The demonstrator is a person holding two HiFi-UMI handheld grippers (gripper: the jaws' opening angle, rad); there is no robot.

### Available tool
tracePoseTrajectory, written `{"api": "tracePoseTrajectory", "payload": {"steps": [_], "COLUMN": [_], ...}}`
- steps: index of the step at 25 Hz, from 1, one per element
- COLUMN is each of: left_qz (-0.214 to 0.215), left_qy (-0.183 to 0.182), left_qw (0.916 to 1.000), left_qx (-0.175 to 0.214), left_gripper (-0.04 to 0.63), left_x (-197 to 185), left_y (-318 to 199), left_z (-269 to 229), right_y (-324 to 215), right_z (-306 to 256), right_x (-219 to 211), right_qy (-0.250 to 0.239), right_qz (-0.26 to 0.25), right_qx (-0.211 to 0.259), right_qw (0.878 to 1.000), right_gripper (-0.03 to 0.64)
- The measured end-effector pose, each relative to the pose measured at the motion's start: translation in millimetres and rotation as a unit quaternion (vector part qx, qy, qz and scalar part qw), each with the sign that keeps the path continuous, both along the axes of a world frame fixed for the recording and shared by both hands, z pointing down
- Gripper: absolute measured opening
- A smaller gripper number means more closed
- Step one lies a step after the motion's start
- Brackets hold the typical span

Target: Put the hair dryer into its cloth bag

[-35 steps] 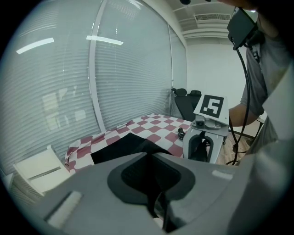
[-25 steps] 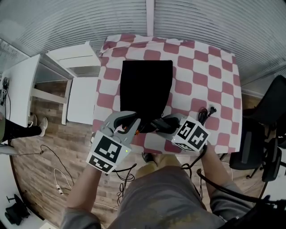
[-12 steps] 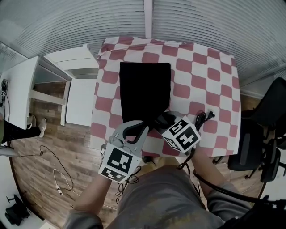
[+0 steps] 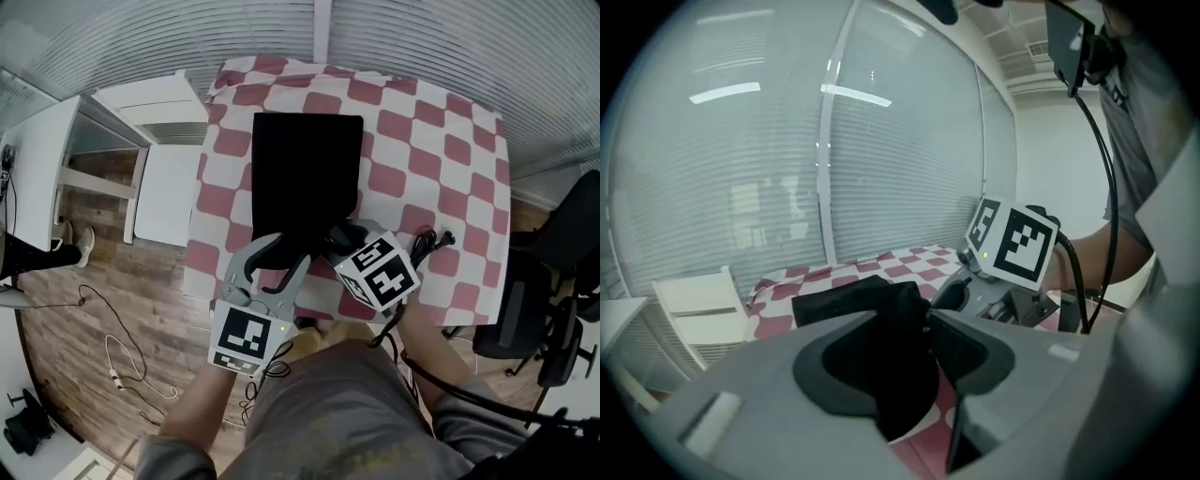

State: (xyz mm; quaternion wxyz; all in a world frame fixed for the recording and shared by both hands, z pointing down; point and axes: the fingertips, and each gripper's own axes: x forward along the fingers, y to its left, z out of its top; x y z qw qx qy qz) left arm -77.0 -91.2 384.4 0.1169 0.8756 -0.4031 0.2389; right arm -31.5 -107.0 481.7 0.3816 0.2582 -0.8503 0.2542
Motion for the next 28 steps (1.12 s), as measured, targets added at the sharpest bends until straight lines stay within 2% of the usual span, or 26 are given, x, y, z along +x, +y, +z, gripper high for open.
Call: {"api": "tracePoseTrajectory", "payload": {"steps": [2,4,7,10,13,14,17,18,28], "left_qz": [-0.025,-0.045,-0.074,-0.103,-0.107,-0.108,-0.117,-0.117,-0.068], "left_qy": [-0.003,-0.014,-0.031,-0.062,-0.073,-0.077,-0.096,-0.101,-0.101], "left_qw": [0.9995,0.9988,0.9968,0.9927,0.9915,0.9911,0.9885,0.9880,0.9925], "left_qx": [0.017,0.015,0.004,0.011,-0.005,-0.010,-0.006,-0.003,-0.001], "left_gripper": [0.229,0.274,0.276,0.276,0.271,0.232,0.031,0.009,0.008], "left_x": [-11.9,-23.3,-38.1,-52.2,-57.2,-58.6,-67.2,-69.3,-60.9], "left_y": [1.7,6.2,8.7,5.9,5.6,5.7,3.7,2.3,-0.4], "left_z": [-2.3,3.6,20.1,32.3,44.0,47.5,51.9,51.8,45.4], "right_y": [-1.8,-3.1,-4.2,-4.4,-5.1,-5.0,-1.8,-0.1,-1.0], "right_z": [-0.1,0.3,1.0,1.5,2.8,3.4,0.7,-2.9,-19.7], "right_x": [-0.5,-0.9,-1.0,-1.6,-2.5,-2.6,-3.3,-3.9,-7.1], "right_qy": [0.000,0.000,0.001,0.003,0.005,0.006,0.003,-0.002,-0.023], "right_qz": [0.000,-0.002,-0.004,-0.006,-0.009,-0.009,-0.016,-0.022,-0.053], "right_qx": [-0.001,-0.002,-0.005,-0.007,-0.006,-0.005,-0.001,0.002,0.041], "right_qw": [1.000,1.000,1.000,1.000,1.000,1.000,1.000,1.000,0.998], "right_gripper": [0.210,0.210,0.210,0.210,0.210,0.210,0.210,0.210,0.210]}}
